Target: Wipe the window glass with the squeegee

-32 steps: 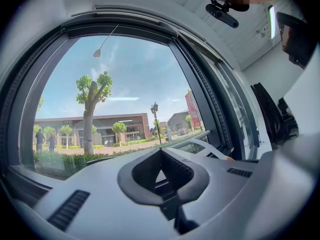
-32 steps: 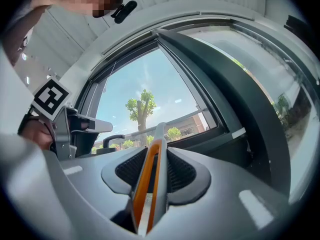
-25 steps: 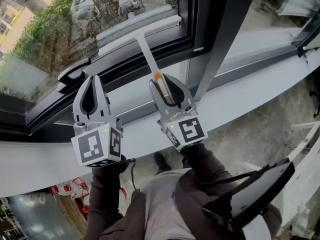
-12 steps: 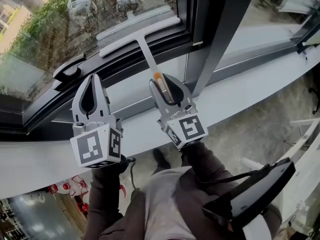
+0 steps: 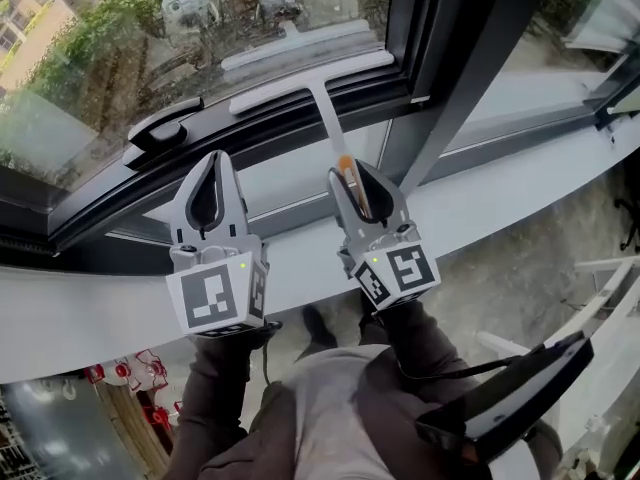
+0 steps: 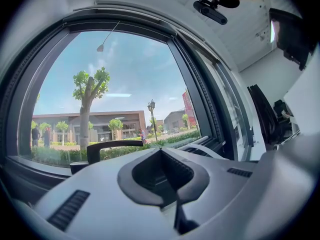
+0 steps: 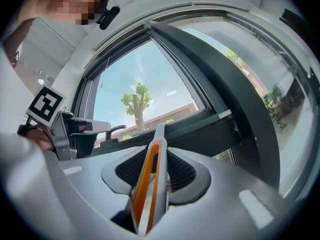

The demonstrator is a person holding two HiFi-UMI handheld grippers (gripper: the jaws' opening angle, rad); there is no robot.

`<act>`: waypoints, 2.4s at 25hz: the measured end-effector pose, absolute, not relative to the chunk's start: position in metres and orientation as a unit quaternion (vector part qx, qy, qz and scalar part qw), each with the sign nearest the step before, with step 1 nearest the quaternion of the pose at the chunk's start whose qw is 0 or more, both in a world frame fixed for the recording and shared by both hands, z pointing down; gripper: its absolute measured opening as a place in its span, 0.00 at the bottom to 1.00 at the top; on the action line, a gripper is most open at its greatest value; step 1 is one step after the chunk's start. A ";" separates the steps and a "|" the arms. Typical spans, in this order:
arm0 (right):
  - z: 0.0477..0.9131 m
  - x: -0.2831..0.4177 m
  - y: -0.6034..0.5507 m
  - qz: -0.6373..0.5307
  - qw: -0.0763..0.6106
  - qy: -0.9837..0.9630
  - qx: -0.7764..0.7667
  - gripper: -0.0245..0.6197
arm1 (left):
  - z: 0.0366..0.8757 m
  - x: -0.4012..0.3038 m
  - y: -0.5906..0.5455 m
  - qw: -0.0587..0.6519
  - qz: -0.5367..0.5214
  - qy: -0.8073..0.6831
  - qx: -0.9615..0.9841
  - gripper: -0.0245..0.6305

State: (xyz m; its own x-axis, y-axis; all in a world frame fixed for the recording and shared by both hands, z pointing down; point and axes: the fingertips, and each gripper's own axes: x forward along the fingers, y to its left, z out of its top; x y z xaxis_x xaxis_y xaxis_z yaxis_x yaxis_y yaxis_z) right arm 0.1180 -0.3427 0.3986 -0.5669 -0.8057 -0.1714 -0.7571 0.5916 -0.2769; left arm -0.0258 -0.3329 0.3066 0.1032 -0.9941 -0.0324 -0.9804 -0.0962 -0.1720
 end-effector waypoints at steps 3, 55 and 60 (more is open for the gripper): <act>0.392 0.115 -0.334 -0.088 0.146 0.877 -0.450 0.24 | 0.306 -0.035 -0.325 0.071 -0.041 0.665 -0.742 0.04; 0.074 -0.082 -0.311 0.134 0.327 0.861 -0.365 0.24 | 0.233 -0.220 -0.250 0.131 -0.005 0.678 -0.724 0.04; 0.081 -0.089 -0.323 0.112 0.320 0.870 -0.359 0.23 | 0.234 -0.220 -0.246 0.132 -0.002 0.682 -0.720 0.04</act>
State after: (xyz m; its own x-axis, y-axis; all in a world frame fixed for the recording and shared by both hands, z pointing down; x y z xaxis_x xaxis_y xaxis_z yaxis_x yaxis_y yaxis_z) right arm -0.0886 -0.3226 0.0812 -0.5374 -0.5532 -0.6365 -0.6961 0.7171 -0.0355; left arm -0.2205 -0.2458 0.2344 0.0701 -0.9819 -0.1760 -0.9807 -0.0355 -0.1925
